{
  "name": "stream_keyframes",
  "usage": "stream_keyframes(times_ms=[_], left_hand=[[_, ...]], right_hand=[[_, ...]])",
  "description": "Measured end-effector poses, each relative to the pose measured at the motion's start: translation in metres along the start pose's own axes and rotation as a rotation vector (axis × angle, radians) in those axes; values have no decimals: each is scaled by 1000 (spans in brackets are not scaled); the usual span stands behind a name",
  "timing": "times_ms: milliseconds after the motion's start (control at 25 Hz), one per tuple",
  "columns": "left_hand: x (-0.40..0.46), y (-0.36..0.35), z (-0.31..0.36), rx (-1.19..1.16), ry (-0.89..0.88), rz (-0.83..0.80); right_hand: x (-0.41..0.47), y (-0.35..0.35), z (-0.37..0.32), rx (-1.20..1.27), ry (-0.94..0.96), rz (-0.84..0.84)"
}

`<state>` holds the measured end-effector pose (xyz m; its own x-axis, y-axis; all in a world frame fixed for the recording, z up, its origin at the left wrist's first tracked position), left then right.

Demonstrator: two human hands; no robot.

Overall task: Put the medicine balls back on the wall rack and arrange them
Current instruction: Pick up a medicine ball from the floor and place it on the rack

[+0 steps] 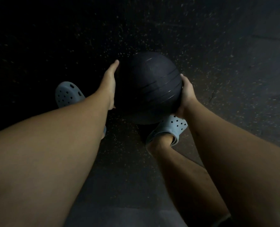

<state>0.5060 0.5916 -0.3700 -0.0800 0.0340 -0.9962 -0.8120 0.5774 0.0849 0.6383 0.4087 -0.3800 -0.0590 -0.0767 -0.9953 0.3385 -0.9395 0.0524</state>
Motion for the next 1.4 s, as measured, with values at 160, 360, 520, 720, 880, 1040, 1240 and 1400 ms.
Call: stream_keyframes(times_ms=[160,360,520,720,880,1040,1240,1400], left_hand=[[-36,8,10,-42,-2,-19],[-167,27,55,-229,-131,-115],[-339,59,132,-340,-337,-193],[-580,126,231,-380,-726,-226],[-789,216,261,-599,-1093,-198],[-972,327,235,-805,-1447,-132],[-1170,481,151,-961,-1784,51],[-1282,594,80,-1016,-1981,341]], right_hand=[[-45,-6,-3,49,19,15],[-192,-36,-26,55,100,-32],[-361,-91,-82,0,326,-126],[-593,-187,-139,-63,599,-359],[-808,-282,-148,-147,953,-617],[-997,-378,-97,-173,1207,-903],[-1204,-503,31,-268,1281,-1336],[-1329,-580,139,-393,1321,-1596]])
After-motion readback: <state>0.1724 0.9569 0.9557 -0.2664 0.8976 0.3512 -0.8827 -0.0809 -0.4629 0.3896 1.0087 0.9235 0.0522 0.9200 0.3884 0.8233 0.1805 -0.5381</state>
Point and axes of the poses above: each hand's wrist, its own x-axis towards the middle knuckle, its own y-axis out of the back of the hand, z = x × y, the point moved 8 cm from there along x, towards the middle knuckle
